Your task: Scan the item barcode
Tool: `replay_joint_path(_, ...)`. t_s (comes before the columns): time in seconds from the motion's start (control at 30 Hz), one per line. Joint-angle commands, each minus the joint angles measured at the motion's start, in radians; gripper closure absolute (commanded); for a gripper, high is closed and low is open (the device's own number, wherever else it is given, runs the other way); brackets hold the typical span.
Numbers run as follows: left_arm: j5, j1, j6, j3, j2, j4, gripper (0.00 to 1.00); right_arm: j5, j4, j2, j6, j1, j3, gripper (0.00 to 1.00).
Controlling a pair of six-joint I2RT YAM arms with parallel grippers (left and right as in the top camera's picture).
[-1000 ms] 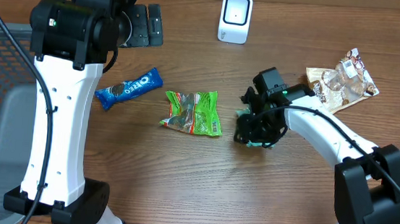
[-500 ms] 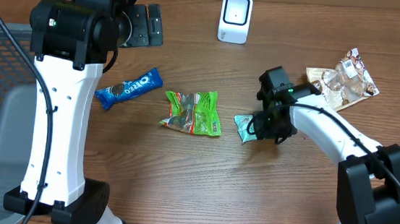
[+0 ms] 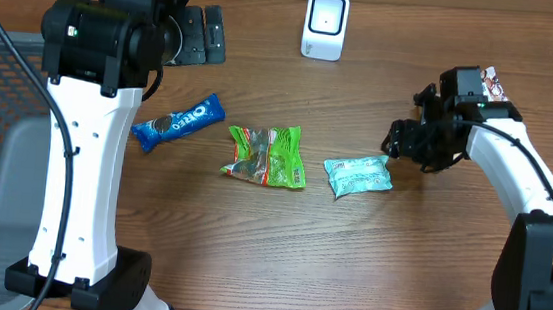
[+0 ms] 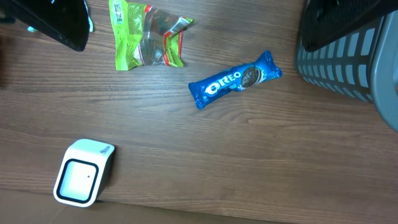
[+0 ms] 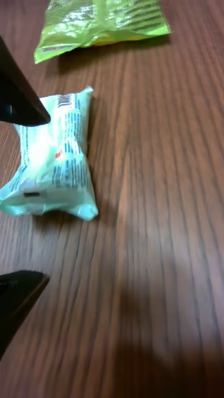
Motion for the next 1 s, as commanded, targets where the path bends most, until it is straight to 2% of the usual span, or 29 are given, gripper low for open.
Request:
replay_joint_path(0.0,-0.013,0.0,0.019,-0.002,0.001,0.003,0.0,-0.108,0.035,0.054,-0.023,0.008,-0.042,0.23)
replay_joint_path(0.27,-0.013,0.0,0.019,-0.002,0.001,0.003,0.0,-0.161,0.07,0.144,-0.022,0.01,-0.068,0.23)
replay_joint_path(0.57,-0.013,0.0,0.019,-0.002,0.001,0.003,0.0,-0.262,0.052,0.21,-0.022,0.035,-0.086,0.4)
replay_joint_path(0.63,-0.013,0.0,0.019,-0.002,0.001,0.003,0.0,-0.262,0.078,0.213,-0.013,0.038,-0.119,0.5)
replay_joint_path(0.8,-0.013,0.0,0.019,-0.002,0.001,0.003,0.0,-0.263,0.125,0.213,0.005,0.037,-0.143,0.91)
replay_joint_path(0.83,-0.013,0.0,0.019,-0.002,0.001,0.003,0.0,-0.268,0.13,0.213,0.005,0.037,-0.143,0.96)
replay_joint_path(0.97,-0.013,0.0,0.019,-0.002,0.001,0.003,0.0,-0.358,0.108,0.209,-0.011,0.035,-0.107,0.96)
